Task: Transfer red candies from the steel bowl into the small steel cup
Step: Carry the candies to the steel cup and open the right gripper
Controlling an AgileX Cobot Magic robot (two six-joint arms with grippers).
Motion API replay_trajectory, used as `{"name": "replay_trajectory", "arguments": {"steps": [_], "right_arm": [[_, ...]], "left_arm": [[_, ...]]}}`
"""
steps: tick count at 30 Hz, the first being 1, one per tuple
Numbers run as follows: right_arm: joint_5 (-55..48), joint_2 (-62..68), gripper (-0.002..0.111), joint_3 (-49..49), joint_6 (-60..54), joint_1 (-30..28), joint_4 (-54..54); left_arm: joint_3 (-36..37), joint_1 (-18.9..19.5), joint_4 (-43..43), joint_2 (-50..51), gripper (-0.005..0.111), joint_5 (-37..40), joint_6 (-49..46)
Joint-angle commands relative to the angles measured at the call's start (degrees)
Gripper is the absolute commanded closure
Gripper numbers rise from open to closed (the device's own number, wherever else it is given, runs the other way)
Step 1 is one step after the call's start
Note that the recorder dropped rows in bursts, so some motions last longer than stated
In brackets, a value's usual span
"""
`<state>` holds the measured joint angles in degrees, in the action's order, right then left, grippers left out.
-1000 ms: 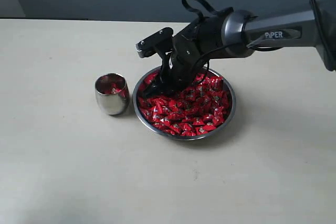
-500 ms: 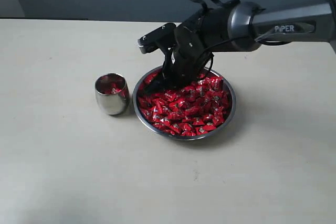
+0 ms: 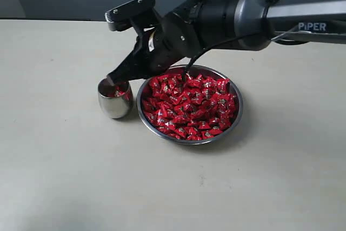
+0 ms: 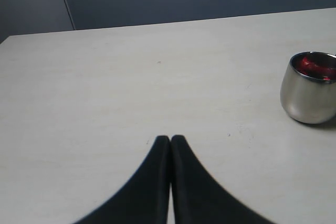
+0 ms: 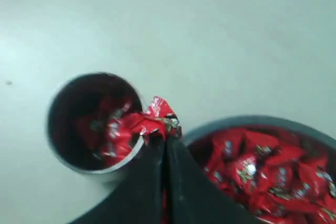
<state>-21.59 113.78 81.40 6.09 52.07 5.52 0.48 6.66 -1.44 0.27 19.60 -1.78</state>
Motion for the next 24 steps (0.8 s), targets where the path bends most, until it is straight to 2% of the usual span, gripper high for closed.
{"name": "replay_trajectory", "arguments": {"steps": [1,20,22,24], "right_arm": [[6.59,0.20,0.108,-0.23,-0.12,2.78,-0.08],[4.94,5.50,0.108,2.55,-0.25,3.35,0.15],[3.99,5.50,0.104,3.06,-0.25,3.35,0.15],[3.69,5.50,0.095,3.05,-0.25,3.35,0.15]], "left_arm": [[-0.48,-0.46,-0.11,-0.27,0.106,-0.31,0.09],[-0.48,-0.46,-0.11,-0.27,0.106,-0.31,0.09],[-0.48,-0.46,-0.11,-0.27,0.106,-0.31,0.09],[-0.48,-0.46,-0.11,-0.27,0.106,-0.31,0.09]]}}
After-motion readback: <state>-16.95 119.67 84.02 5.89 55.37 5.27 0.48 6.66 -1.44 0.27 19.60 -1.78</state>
